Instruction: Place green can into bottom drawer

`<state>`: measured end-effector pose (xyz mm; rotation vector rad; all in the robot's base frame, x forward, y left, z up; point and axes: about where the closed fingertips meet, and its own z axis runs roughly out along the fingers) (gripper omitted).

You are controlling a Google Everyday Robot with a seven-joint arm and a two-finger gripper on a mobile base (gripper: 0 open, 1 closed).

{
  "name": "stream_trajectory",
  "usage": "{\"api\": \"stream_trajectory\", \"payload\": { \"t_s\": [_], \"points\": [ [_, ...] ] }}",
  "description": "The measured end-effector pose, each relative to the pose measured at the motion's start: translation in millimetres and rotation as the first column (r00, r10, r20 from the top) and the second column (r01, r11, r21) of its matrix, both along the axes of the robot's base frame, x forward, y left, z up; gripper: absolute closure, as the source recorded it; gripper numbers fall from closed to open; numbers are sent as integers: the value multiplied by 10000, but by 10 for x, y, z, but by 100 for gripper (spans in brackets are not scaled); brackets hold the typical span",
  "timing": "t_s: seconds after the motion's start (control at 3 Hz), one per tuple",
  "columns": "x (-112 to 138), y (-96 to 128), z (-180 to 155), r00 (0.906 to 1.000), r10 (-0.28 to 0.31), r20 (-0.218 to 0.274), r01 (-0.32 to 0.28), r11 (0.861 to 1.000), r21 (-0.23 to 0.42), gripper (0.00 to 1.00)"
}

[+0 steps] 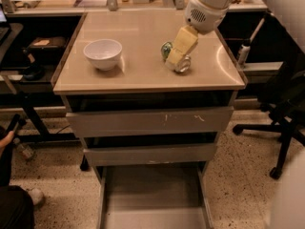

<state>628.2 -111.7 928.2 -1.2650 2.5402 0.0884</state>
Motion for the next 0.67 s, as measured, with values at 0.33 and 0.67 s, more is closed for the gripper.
{"api": "stream_trajectory", "payload": {
  "t_s": [0.33, 0.67],
  "points": [
    [390, 121, -223, 9986, -436, -285, 436, 9990, -2, 0],
    [696, 164, -451, 9953, -819, -509, 818, 9966, -54, 0]
  ]
}}
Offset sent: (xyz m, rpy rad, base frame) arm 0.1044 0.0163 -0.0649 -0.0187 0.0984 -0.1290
